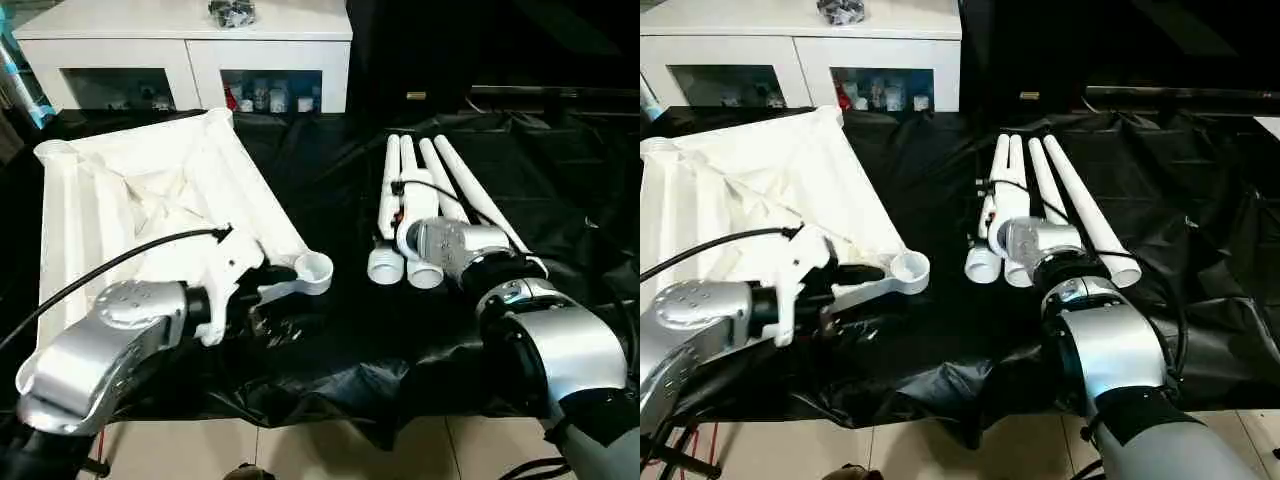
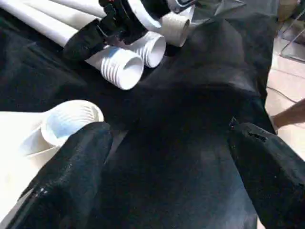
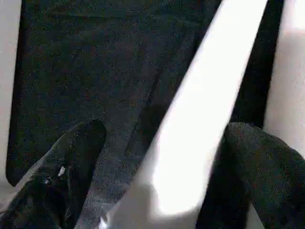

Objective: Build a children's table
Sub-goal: Pick table leg

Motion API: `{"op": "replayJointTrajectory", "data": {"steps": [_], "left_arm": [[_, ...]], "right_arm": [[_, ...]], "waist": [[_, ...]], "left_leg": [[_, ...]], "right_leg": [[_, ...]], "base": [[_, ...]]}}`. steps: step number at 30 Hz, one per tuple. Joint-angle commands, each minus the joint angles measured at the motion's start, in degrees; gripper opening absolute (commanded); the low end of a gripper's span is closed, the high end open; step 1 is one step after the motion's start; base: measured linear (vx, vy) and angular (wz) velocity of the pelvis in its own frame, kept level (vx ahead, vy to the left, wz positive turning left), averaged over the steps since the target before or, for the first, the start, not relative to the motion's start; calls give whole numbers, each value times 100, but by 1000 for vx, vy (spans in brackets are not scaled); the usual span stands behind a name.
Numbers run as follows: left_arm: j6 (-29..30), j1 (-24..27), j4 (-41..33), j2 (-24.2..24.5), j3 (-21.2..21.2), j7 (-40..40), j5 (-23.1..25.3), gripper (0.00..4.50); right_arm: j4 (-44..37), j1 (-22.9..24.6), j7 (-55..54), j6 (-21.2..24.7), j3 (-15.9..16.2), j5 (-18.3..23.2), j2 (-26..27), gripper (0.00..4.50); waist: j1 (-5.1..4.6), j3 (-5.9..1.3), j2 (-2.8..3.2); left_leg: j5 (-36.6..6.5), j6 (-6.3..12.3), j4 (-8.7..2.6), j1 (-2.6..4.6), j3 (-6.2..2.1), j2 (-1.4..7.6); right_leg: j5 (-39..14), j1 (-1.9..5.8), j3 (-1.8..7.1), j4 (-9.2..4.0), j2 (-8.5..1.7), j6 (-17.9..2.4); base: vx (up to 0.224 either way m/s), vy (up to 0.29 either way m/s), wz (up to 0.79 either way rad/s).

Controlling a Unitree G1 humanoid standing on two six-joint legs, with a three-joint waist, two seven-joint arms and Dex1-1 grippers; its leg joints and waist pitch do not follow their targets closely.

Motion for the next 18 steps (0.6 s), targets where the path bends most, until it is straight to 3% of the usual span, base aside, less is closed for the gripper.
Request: {"op": "replayJointTrajectory", "data": {"steps": [1, 5, 8, 10, 18], "left_arm": [[85, 20, -150, 85, 92, 11, -38, 441], [154, 5, -204, 150, 105, -22, -96, 441], [271, -27, -296, 243, 98, -88, -224, 450], [317, -33, -335, 265, 98, -110, -271, 450], [546, -42, -479, 314, 12, -146, -449, 450]], "right_arm": [[125, -68, -56, 152, -85, -67, 3, 450], [204, -121, -104, 293, -164, -30, -21, 450], [284, -201, -272, 474, -370, 90, -57, 417], [305, -215, -313, 510, -418, 106, -71, 397], [371, -189, -361, 761, -522, 49, -133, 329]], "waist": [[29, -367, 5], [80, -365, -10], [98, -367, -30], [102, -356, -12], [99, -348, -71]], "left_leg": [[-1341, -256, -373, 182, -35, 199], [-1338, -272, -378, 185, -30, 201], [-1334, -305, -379, 185, -30, 194], [-1402, -339, -387, 183, -33, 198], [-1428, -408, -391, 181, -29, 194]], "right_leg": [[-531, 177, 106, -345, -251, -1295], [-548, 165, 106, -342, -248, -1261], [-592, 161, 107, -333, -245, -1213], [-668, 148, 108, -340, -249, -1189], [-683, 148, 113, -339, -245, -1121]], "base": [[0, 0, 0], [0, 0, 0], [0, 0, 0], [0, 0, 0], [0, 0, 0]]}}
